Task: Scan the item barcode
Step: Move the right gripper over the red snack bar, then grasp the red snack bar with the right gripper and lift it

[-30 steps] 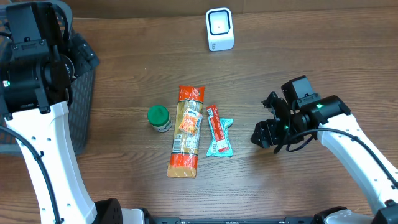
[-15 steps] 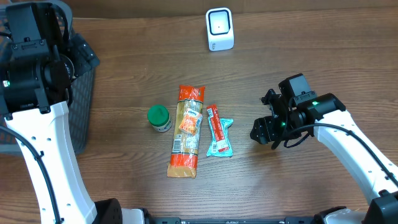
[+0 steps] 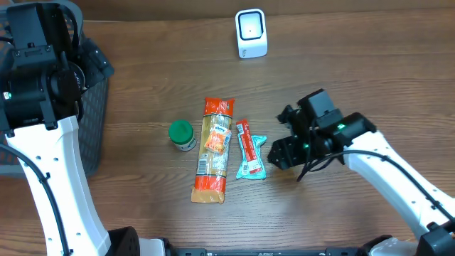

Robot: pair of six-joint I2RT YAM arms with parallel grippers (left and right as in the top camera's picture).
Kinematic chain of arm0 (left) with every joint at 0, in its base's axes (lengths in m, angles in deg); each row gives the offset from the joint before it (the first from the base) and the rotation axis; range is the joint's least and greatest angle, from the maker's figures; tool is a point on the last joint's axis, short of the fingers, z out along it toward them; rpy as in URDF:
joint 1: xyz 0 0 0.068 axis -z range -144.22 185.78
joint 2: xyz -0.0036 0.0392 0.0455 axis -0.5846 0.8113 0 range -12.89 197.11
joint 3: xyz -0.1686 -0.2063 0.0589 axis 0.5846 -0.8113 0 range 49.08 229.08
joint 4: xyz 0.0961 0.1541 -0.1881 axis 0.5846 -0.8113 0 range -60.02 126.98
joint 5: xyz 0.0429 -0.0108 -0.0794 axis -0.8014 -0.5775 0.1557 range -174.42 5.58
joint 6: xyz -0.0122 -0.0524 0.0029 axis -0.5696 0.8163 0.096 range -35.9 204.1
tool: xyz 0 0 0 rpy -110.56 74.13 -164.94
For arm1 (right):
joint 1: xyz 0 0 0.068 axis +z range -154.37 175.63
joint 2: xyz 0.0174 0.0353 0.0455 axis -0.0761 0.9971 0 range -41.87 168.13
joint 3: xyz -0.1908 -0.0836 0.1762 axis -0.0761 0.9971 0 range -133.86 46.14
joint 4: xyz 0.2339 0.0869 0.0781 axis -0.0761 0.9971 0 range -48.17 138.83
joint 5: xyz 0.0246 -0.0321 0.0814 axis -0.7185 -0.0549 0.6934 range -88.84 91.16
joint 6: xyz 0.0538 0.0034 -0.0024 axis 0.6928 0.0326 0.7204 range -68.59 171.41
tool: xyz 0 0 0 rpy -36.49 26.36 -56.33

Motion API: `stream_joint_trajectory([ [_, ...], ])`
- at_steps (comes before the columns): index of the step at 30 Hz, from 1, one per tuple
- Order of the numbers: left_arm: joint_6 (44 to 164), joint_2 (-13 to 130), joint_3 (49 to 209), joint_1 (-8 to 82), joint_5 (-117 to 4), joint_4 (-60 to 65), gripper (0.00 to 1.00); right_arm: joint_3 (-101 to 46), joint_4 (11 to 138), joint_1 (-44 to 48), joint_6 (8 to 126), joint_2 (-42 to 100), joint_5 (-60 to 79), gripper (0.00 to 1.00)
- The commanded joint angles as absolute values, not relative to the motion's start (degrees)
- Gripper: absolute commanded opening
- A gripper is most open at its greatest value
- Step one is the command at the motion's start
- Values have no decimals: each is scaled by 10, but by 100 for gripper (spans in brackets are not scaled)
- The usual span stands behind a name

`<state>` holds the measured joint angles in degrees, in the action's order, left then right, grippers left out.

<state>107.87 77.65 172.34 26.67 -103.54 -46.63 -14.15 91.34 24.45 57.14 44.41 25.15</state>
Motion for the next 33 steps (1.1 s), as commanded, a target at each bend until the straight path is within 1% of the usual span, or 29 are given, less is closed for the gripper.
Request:
stream_joint_trajectory([
  [1, 1074, 781, 1730, 264, -1043, -467, 100, -138, 893, 281, 627, 466, 219, 68],
  [4, 1074, 781, 1730, 264, -1043, -467, 100, -138, 872, 309, 654, 486, 175, 68],
  [7, 1074, 781, 1730, 264, -1043, -467, 100, -138, 853, 326, 664, 499, 170, 68],
  [10, 1074, 781, 1730, 264, -1043, -468, 100, -138, 834, 334, 682, 514, 170, 64],
  [12, 1074, 781, 1730, 264, -1043, -468, 100, -138, 826, 336, 702, 525, 167, 56],
  [13, 1074, 781, 1730, 264, -1043, -468, 100, -138, 823, 336, 721, 528, 166, 54],
  [17, 1074, 781, 1730, 264, -1043, -468, 100, -138, 805, 338, 767, 537, 166, 50],
  [21, 1074, 781, 1730, 264, -1043, -468, 100, -138, 796, 349, 771, 541, 159, 46],
  [23, 1074, 781, 1730, 264, -1043, -468, 100, -138, 800, 350, 797, 544, 143, 44],
  [25, 1074, 781, 1730, 264, -1043, -468, 100, -138, 801, 350, 817, 553, 138, 43],
  [33, 1074, 781, 1730, 264, -1043, -468, 100, -138, 796, 350, 821, 573, 153, 43],
])
